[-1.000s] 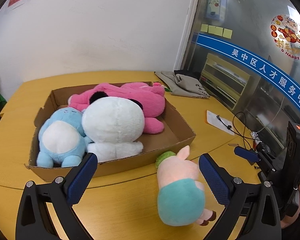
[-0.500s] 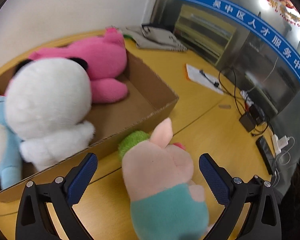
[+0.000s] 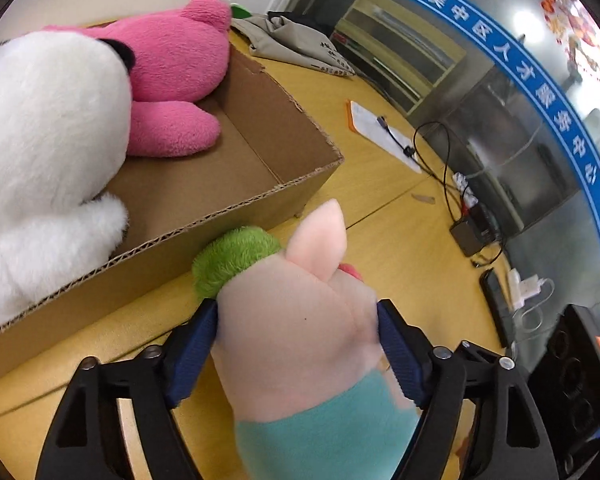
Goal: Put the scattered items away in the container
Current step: 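Close the left gripper on the pig's head while the right gripper grips its body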
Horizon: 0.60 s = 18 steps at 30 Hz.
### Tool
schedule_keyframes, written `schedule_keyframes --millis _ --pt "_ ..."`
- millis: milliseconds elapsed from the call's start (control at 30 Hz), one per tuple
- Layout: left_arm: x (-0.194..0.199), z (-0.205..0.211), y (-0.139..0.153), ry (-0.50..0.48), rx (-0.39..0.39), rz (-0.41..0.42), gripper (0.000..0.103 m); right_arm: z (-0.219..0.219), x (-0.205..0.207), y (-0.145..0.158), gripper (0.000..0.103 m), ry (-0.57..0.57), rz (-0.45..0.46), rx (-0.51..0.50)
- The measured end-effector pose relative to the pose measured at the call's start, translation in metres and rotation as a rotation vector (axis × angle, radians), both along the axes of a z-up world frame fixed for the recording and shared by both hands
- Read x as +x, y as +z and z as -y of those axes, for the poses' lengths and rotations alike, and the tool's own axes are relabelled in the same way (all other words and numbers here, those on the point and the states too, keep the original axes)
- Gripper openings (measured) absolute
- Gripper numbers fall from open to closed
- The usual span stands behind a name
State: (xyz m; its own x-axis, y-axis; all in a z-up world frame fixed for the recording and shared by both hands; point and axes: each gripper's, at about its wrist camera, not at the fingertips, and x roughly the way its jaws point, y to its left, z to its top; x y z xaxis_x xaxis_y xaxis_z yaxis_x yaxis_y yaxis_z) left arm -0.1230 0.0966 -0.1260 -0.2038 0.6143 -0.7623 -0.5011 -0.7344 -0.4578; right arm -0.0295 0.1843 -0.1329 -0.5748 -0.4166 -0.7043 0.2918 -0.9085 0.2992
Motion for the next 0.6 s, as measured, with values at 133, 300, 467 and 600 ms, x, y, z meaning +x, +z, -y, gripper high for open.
schedule_keyframes --millis 133,300,467,600 --pt "-0.015 0.011 -0.007 0.066 0.043 0.041 0.092 -0.021 0.001 0.003 0.081 0.007 0.005 0.004" --pt "-0.016 -0.003 -0.018 0.016 0.087 0.088 0.087 -0.033 0.006 0.009 0.081 0.056 -0.006 0.072" --pt "-0.008 -0.018 -0.015 0.009 0.067 0.093 0.083 -0.031 0.015 0.028 0.083 -0.007 -0.009 0.145" --pt "-0.002 -0.027 -0.015 0.003 0.059 0.102 0.082 -0.002 0.020 0.041 0.086 -0.010 -0.030 0.170"
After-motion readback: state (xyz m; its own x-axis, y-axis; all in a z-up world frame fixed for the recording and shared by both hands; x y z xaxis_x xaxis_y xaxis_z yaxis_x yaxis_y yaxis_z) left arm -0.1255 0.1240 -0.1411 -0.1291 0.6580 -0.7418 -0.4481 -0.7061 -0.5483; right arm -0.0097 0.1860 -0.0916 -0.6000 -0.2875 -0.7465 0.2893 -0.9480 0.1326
